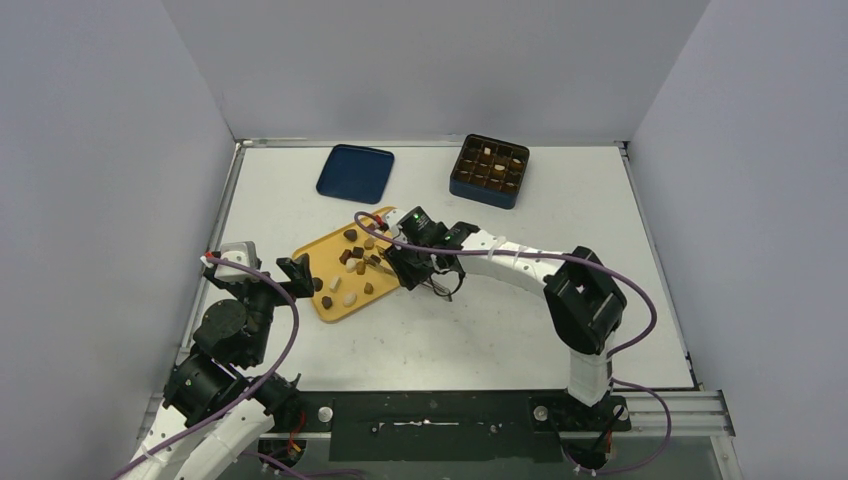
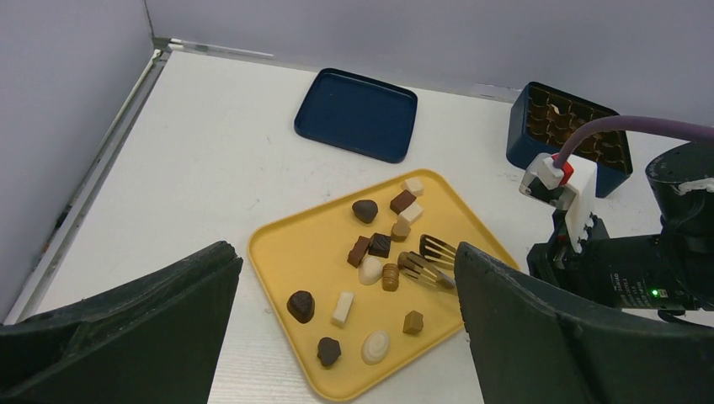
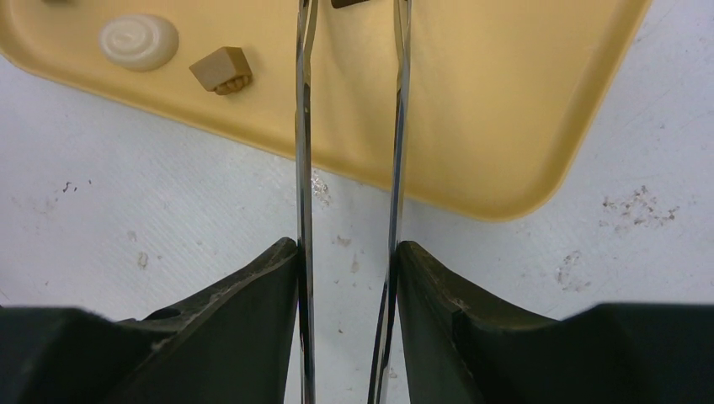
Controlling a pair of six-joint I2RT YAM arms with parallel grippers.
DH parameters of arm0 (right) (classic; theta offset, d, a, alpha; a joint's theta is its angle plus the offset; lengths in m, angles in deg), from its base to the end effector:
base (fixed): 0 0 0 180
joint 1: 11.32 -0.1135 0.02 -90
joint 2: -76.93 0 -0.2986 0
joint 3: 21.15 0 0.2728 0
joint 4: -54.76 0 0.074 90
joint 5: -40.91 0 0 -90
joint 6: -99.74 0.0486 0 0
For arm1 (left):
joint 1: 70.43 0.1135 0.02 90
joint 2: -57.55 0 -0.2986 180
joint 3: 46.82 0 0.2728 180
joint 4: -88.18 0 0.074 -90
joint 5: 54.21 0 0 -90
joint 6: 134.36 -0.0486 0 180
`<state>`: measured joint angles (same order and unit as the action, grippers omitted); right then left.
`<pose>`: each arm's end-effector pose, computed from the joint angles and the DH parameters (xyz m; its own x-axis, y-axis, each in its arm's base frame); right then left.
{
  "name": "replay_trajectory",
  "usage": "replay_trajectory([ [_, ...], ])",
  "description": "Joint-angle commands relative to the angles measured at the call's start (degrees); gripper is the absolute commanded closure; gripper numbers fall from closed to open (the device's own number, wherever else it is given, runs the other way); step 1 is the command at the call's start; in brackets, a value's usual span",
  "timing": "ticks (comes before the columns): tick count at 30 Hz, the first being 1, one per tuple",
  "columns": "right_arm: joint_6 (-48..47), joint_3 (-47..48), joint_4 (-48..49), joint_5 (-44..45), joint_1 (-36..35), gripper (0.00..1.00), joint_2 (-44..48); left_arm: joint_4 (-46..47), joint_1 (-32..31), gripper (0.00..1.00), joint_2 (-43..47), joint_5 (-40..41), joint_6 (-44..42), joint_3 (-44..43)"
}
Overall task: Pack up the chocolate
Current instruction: Pick up the fake chocolate from the plate.
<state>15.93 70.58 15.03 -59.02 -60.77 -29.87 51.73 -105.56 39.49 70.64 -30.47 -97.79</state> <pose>0.2797 0.3398 0.2288 -0.6158 -0.5564 -0.5579 -0.7511 0.6285 0.2022 0.0804 -0.0226 0.3473 -0.0504 -0.2054 -0.9774 -0.0065 0.9787 -0.2053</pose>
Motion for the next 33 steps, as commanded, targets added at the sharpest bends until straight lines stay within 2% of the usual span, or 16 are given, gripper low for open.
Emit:
replay_trajectory([
  [1, -0.9, 4.09, 1.56, -0.25, 0.41, 0.56, -1.62, 2.34, 0.42, 0.03, -0.04, -0.4, -0.79, -0.42],
  [22, 2.37, 1.76, 1.33, 1.19, 0.62, 0.72, 3.65, 2.48, 0.42, 0.03, 0.14, -0.89, -0.77, -0.38],
  [33, 2.19, 6.57, -1.31, 2.94, 5.78, 0.74, 6.73, 2.38, 0.42, 0.03, -0.22, -0.97, -0.71, -0.35],
])
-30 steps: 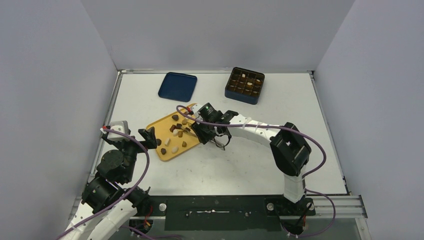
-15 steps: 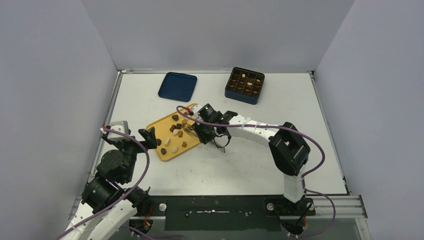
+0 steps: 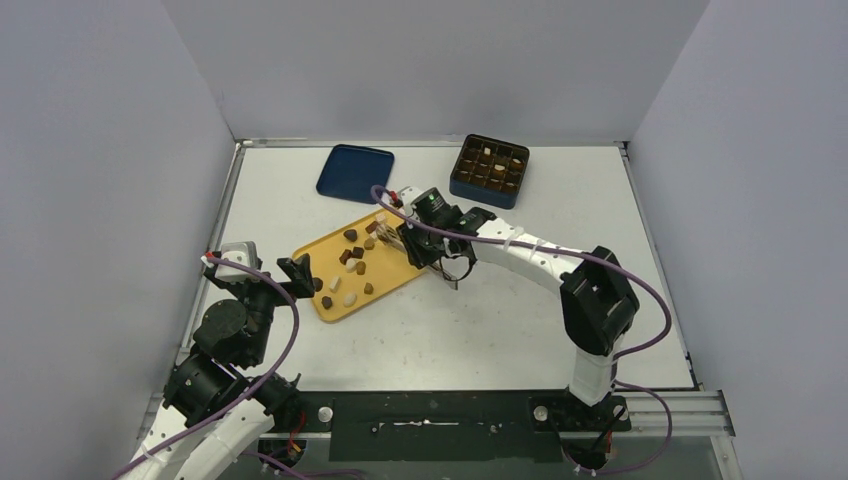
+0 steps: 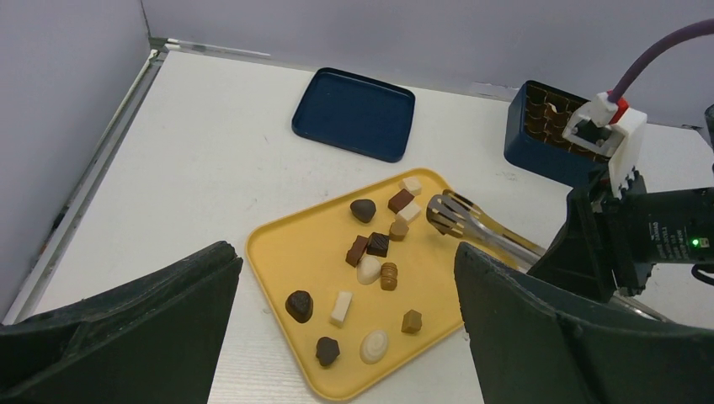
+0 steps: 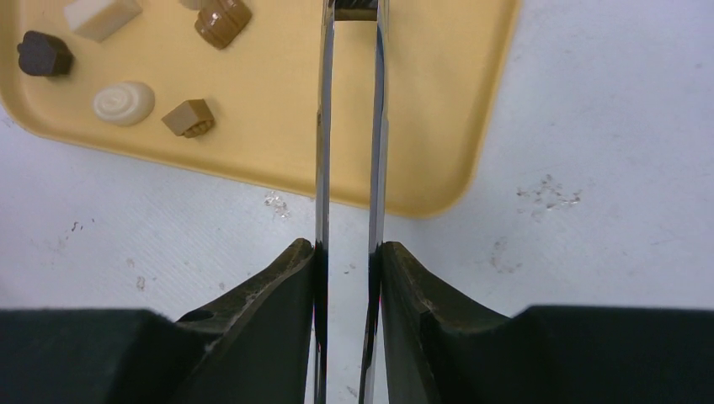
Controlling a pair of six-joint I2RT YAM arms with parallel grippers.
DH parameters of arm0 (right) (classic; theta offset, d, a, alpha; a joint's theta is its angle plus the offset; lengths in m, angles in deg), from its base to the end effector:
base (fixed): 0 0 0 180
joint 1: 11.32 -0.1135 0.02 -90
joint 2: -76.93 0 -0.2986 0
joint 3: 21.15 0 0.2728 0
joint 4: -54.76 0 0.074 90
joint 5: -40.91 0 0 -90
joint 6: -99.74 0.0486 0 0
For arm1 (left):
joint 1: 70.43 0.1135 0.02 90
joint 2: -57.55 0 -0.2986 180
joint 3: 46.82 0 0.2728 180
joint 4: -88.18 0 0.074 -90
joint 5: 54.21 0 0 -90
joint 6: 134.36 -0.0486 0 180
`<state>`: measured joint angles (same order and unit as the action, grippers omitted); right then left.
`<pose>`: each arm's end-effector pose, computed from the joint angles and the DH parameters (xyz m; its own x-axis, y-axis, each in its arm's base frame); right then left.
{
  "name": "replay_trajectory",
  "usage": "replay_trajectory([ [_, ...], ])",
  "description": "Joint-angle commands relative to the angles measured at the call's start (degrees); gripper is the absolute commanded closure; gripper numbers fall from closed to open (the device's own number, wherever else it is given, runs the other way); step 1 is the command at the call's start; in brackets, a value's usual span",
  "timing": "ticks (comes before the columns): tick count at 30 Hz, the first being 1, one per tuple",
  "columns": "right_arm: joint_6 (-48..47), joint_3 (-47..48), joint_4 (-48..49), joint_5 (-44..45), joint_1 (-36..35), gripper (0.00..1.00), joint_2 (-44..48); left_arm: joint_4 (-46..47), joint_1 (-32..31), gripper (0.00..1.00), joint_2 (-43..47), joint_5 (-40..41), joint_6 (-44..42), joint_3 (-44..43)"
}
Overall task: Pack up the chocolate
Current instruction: Pick up the fake chocolate from the plate, then place the fake chocolate in the packing box.
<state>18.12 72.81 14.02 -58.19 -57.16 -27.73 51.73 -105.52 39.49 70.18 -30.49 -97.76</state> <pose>0.3008 0.3208 0.2563 -0.6522 -0.4650 -0.5987 -0.6894 0.6923 0.2132 0.0805 -0.0230 0.3471 -0.0526 -0.2048 -0.9774 0.0005 0.9787 -0.2051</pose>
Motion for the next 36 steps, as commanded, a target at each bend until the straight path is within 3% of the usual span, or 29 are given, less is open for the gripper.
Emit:
replay_trajectory([
  [1, -0.09, 4.8, -0.48, 2.15, 3.21, 0.74, 5.04, 2.39, 0.37, 0.03, -0.22, -0.54, -0.68, -0.43],
  [18, 2.95, 11.98, 0.93, 7.45, 23.58, 0.72, 3.37, 3.57, 0.29, 0.03, -5.44, -3.9, -0.6, 0.01],
  [36, 3.0, 18.4, 0.72, 1.65, 31.77, 0.71, -5.97, 4.54, 0.7, 0.03, -12.52, -6.03, -0.6, -0.32],
])
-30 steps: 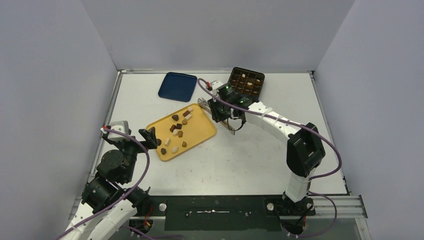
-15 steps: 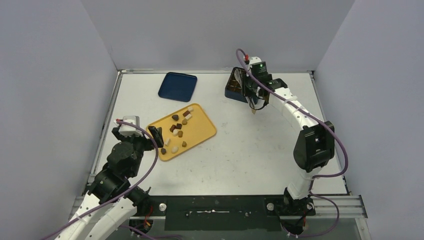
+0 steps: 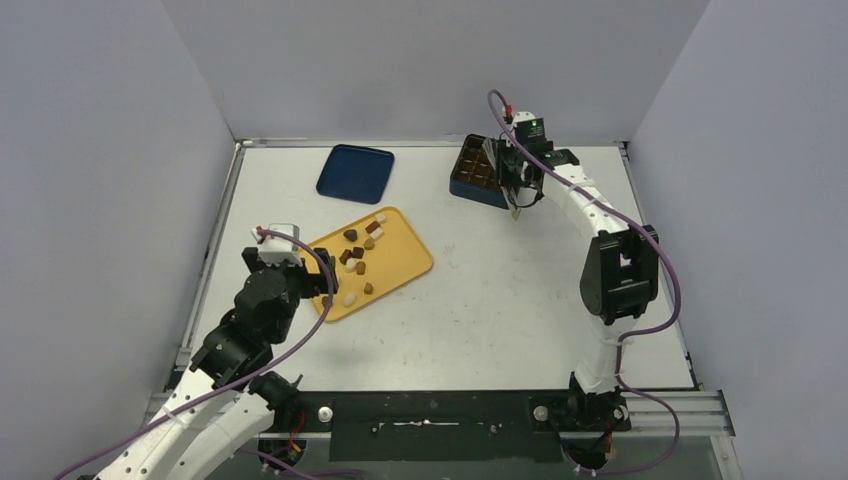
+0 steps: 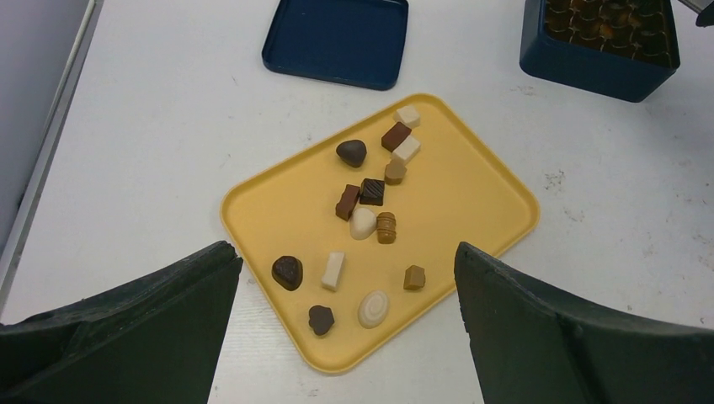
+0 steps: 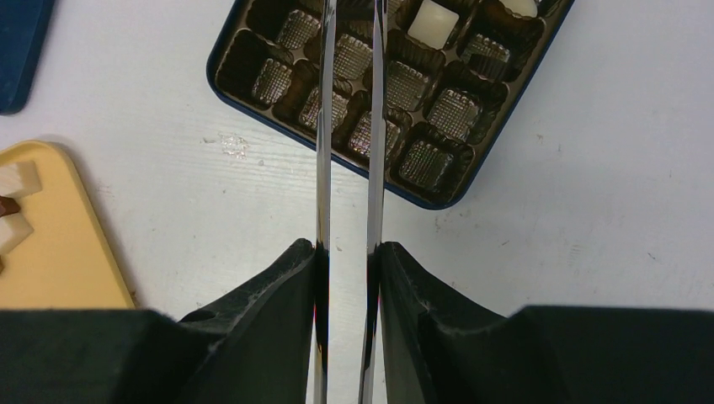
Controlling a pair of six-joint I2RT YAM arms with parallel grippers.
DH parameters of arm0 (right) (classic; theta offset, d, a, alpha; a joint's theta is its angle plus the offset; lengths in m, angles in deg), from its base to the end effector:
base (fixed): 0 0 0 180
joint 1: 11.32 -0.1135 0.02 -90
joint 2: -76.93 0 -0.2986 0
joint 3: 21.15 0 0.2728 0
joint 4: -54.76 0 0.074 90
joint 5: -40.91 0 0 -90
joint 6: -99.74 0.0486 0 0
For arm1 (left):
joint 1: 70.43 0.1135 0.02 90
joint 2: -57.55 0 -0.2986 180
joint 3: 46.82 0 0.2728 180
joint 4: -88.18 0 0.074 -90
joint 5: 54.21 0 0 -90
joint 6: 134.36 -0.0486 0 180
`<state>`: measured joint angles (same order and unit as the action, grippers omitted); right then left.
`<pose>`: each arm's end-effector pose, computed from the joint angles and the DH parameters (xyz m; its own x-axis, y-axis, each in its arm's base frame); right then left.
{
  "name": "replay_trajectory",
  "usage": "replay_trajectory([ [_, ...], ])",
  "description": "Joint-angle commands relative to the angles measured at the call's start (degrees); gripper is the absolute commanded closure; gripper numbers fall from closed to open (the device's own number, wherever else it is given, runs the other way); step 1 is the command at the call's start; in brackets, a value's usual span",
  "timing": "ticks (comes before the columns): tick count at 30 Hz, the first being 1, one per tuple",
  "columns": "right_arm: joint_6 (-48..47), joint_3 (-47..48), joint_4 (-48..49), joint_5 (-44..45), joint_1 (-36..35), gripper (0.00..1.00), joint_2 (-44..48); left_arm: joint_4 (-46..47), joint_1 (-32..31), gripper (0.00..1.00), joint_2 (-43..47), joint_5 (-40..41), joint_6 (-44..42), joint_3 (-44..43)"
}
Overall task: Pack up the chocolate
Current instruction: Place the fake chocolate in the packing box.
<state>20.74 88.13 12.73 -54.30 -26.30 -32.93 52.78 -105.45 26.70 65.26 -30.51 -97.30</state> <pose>0.4667 0.1294 0.3087 -0.7034 0.0085 -0.7107 -0.1913 0.9608 0.2008 0.1223 -0.0565 0.3267 -0.2429 -0.0843 -0.9664 0.0553 0.9934 -0.1006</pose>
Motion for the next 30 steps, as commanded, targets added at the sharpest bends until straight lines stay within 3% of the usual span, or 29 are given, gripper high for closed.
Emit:
replay_trajectory([
  [1, 0.46, 3.36, 2.02, -2.85, 1.08, 0.71, -1.3, 3.4, 0.66, 0.03, 0.45, -1.13, -0.56, -0.76],
  [10, 1.57, 5.59, 3.09, -6.03, 2.46, 0.7, -5.34, 3.39, 0.66, 0.03, 1.38, -1.31, -0.57, -0.54],
  [30, 0.33, 12.51, 1.61, -3.06, 2.8, 0.65, -13.66, 3.19, 0.66, 0.03, 2.68, -2.13, -0.66, -0.52],
])
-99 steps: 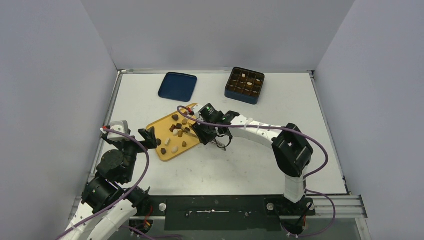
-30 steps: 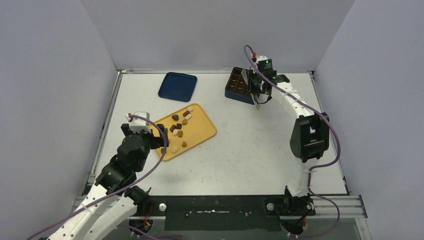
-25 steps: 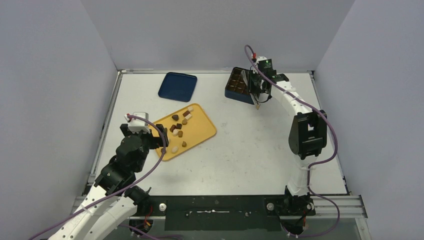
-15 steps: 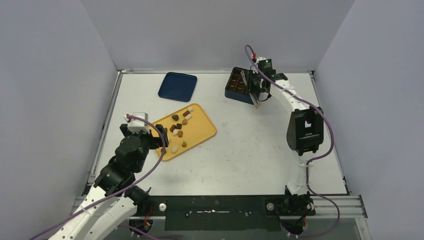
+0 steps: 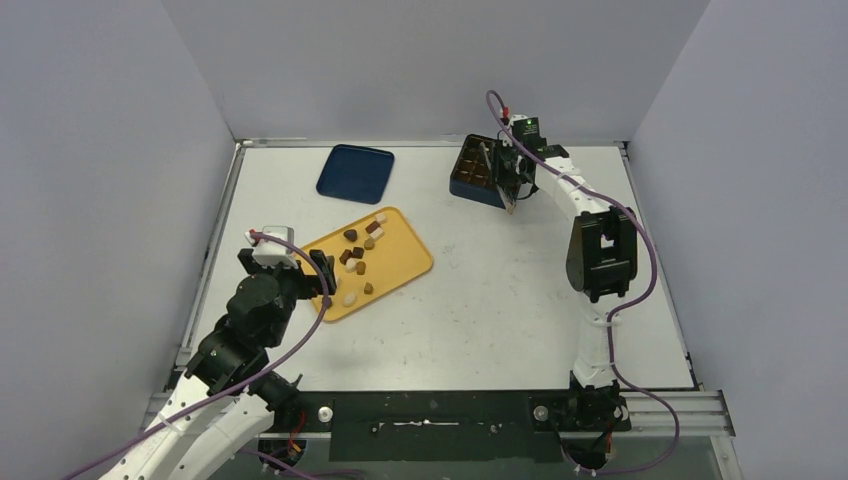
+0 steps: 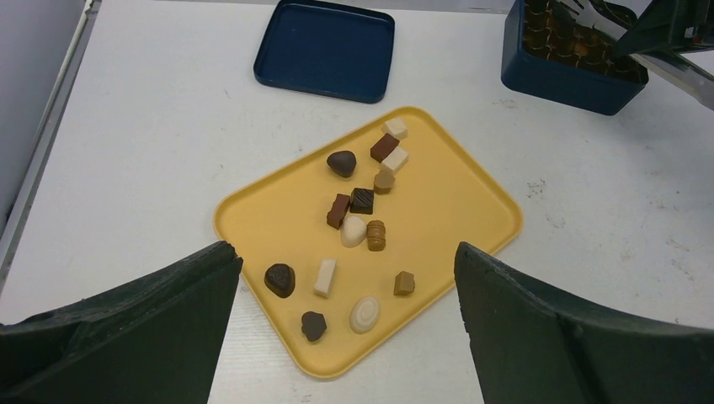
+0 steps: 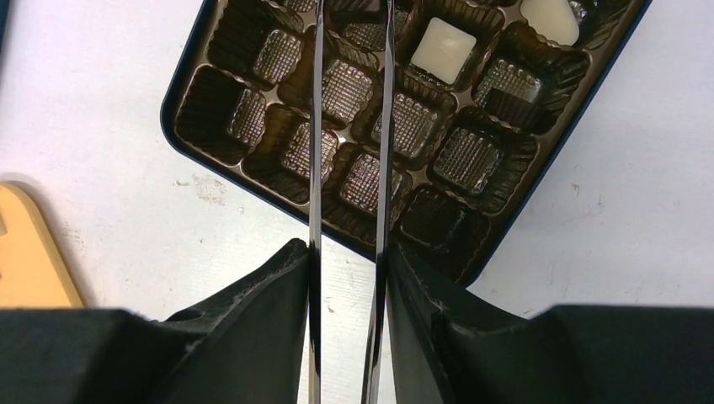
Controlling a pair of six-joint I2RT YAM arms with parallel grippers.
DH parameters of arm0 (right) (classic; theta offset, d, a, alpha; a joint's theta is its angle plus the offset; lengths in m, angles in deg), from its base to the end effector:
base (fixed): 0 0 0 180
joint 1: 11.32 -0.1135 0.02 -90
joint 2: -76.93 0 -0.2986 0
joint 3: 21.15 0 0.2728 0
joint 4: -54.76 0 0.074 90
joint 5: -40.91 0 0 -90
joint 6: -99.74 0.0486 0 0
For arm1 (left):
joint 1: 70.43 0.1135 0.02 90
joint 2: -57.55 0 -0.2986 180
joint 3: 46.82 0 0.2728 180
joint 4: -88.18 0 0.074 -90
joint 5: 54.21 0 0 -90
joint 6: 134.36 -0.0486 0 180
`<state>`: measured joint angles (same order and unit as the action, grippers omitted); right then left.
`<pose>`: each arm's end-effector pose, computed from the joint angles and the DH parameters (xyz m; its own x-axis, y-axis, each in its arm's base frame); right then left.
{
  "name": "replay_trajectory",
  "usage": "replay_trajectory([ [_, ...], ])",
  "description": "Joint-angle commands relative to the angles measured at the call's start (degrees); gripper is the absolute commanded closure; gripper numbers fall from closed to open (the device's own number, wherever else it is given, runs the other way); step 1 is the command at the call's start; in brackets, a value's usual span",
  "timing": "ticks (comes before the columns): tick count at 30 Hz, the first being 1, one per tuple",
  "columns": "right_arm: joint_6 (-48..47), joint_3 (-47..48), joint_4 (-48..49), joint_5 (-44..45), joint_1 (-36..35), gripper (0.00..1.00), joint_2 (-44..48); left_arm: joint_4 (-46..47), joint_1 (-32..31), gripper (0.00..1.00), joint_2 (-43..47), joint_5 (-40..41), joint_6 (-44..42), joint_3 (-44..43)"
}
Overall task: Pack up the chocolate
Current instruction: Place the fake chocolate in the packing box.
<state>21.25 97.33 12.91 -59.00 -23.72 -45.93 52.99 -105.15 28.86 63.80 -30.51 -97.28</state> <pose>0.5240 0.1238 0.2555 -0.7565 0.0349 -0.6531 -0.1805 0.9486 0.2598 0.1158 -0.0525 0.3309 -0.2157 -0.1076 -0.9705 0.0780 0.9888 -0.1270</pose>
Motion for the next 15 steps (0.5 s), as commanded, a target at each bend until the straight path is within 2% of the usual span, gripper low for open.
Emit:
replay_trajectory([
  [1, -0.17, 3.11, 1.36, 1.69, 0.27, 0.64, -0.66, 2.97, 0.35, 0.03, 0.51, -0.72, -0.63, -0.56],
  [7, -0.17, 3.54, -0.18, 3.65, 0.23, 0.58, 0.27, 2.97, 0.35, 0.03, 0.48, -0.95, -0.64, -0.55],
  [15, -0.25, 4.45, -2.82, 2.72, 0.09, 0.58, 2.86, 3.0, 0.35, 0.03, 0.88, -2.08, -0.13, -0.91],
])
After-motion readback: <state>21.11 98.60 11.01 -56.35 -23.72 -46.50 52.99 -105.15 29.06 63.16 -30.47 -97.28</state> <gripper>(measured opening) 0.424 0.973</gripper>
